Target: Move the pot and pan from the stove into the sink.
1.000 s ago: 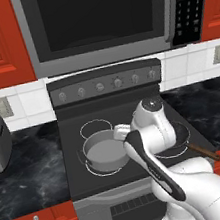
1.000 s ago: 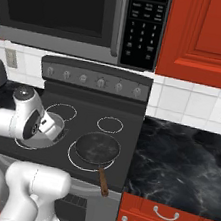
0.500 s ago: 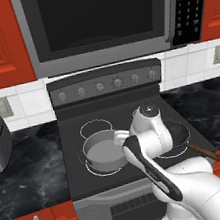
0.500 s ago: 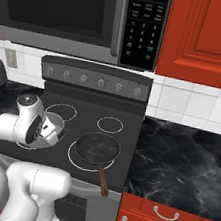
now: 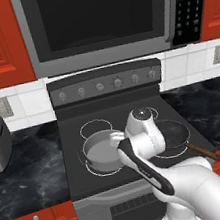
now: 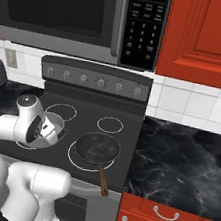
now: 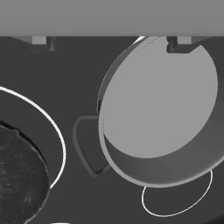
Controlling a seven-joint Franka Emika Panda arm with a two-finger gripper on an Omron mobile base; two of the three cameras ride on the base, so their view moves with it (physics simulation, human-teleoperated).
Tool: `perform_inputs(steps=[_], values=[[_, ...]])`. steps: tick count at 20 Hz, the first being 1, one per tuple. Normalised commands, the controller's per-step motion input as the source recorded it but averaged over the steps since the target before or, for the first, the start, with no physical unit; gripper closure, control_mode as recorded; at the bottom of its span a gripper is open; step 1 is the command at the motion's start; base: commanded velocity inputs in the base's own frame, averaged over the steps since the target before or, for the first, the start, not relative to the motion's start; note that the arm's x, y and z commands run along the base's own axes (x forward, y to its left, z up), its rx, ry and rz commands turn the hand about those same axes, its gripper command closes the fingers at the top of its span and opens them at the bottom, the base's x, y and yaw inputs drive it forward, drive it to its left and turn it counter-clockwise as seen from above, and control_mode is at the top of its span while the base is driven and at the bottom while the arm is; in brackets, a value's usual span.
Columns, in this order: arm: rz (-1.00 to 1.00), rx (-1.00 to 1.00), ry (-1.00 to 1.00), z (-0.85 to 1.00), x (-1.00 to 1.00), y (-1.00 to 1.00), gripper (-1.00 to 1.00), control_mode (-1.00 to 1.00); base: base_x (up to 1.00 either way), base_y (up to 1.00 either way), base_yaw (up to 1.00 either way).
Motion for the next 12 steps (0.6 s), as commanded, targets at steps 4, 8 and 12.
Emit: perform_inputs(steps=[4,8,12], values=[[-0.02,-0.01,0.04,-0.24,0.11,0.02,-1.0,-1.0,0.0,0.0,0.0],[-0.02,0.0,0.04,-0.3,0.02,0.0,-1.0,-1.0,0.0,0.0,0.0],[-0.03,0.0,0.02,-0.23,0.13,0.01,-1.0,-1.0,0.0,0.0,0.0]])
